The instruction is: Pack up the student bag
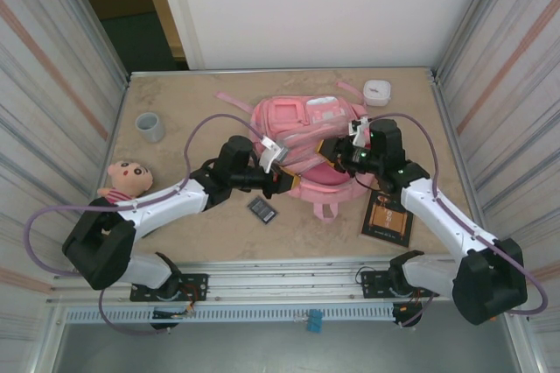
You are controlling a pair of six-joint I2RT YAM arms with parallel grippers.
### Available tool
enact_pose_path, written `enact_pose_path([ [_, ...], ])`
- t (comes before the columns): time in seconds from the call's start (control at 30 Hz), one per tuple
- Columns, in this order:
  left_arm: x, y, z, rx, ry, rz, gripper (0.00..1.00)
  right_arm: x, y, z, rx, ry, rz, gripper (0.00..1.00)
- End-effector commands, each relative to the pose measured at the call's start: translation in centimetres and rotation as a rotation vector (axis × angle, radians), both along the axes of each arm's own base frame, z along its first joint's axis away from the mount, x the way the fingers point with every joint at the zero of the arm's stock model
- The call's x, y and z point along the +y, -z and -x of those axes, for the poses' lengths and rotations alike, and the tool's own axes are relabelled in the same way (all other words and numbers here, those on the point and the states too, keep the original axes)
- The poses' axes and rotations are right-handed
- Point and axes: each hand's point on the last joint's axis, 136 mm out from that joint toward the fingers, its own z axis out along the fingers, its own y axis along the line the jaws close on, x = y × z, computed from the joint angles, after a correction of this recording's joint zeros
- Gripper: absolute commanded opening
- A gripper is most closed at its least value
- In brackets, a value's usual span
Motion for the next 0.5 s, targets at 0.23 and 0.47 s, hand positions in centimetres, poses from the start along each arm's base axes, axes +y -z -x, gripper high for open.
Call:
enact_pose_path([
  [0.23,4.8,1.3,-4.8,-0.023,-0.284,-0.103,0.0,-0.2,-9.7,0.6,-0.206,-0.331,-0.029,0.0],
  [0.47,6.7,1.1,-6.6,-0.072,-0.34,-0.133,0.0,-0.8,-13.4,0.5,-0.249,-0.43,-0.107,0.0],
])
